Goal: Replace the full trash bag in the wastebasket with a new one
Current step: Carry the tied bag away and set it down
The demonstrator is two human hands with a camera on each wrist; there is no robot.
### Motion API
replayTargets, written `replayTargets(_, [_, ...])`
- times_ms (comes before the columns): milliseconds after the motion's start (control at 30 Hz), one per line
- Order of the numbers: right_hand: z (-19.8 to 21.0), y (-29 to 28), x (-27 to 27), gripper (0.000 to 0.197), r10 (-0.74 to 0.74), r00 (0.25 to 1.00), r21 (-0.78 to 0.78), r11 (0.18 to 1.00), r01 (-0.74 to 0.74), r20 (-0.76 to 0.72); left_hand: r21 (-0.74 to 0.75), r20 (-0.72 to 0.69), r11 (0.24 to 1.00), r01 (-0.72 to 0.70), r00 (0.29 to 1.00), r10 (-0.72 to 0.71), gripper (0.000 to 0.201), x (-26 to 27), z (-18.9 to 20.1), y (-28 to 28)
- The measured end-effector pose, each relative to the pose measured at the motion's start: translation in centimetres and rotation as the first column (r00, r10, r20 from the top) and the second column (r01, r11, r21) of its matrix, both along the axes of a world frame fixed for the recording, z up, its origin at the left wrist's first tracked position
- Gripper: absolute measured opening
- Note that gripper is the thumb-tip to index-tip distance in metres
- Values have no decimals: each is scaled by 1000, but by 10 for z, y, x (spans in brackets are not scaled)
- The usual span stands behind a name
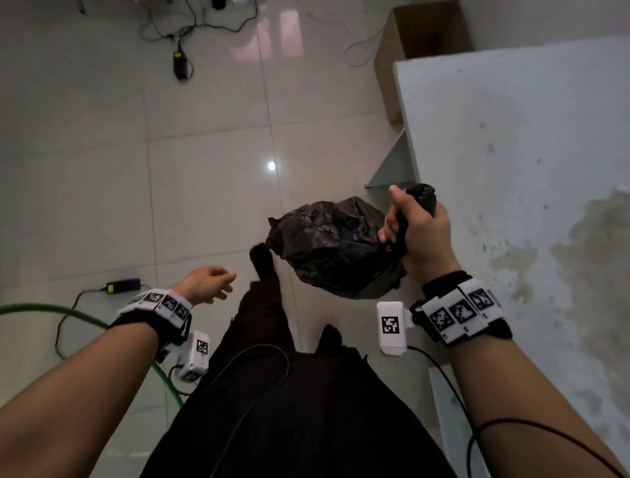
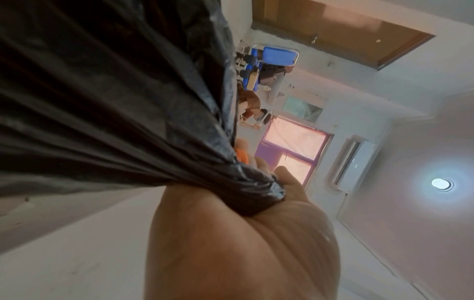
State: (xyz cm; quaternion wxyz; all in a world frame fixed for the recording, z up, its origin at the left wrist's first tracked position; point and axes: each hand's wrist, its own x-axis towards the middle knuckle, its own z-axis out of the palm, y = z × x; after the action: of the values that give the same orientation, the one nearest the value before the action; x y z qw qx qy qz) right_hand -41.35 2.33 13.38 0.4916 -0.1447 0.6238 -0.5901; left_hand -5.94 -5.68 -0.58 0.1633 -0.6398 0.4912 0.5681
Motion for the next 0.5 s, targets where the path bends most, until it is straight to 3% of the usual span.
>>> replayTargets(133, [-10, -90, -17, 44, -111, 994, 28, 993, 111, -23, -7, -37, 996, 92, 995, -92, 36, -49, -10, -132])
replayTargets(333, [-11, -220, -26, 42, -298, 953, 47, 954, 296, 54, -179, -179, 932, 314, 921, -345, 26, -172, 39, -327])
replayTargets(500, [-10, -320, -63, 36, -447, 883, 18, 893, 449, 142, -305, -271, 893, 331, 869, -414, 30, -274, 63, -448])
